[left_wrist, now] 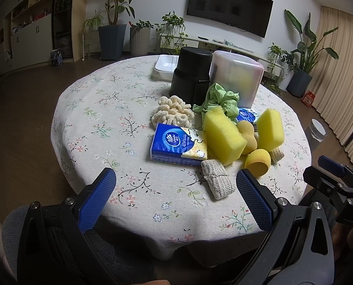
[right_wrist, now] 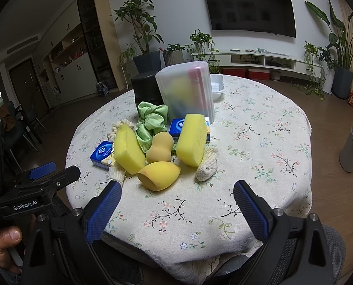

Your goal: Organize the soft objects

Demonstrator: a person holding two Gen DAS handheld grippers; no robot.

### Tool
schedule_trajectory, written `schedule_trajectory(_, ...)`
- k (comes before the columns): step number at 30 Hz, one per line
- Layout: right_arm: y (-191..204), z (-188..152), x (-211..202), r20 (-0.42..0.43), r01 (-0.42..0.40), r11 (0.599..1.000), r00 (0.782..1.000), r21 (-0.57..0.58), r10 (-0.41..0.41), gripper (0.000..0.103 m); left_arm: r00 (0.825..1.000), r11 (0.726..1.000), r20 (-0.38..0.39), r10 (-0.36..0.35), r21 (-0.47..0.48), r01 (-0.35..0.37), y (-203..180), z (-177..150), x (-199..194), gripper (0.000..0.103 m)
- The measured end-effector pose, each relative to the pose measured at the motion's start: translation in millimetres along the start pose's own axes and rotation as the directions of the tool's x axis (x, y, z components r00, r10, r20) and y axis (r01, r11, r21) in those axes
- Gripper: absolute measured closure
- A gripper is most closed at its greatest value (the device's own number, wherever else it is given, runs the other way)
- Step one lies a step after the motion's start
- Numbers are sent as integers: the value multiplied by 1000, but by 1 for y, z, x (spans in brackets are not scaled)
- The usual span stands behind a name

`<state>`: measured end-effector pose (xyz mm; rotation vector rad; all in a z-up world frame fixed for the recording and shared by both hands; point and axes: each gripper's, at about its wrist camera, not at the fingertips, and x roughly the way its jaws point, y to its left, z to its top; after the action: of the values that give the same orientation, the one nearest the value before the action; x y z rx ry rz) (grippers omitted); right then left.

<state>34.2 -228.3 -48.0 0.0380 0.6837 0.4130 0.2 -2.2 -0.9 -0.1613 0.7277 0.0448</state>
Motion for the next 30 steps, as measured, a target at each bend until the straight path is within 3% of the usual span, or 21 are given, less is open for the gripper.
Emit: schedule_trajectory(30,-4,2,3,-7,21,1000,1000,4,-21,5,999,999,-30,-24,40,25,-12,-6,6,0)
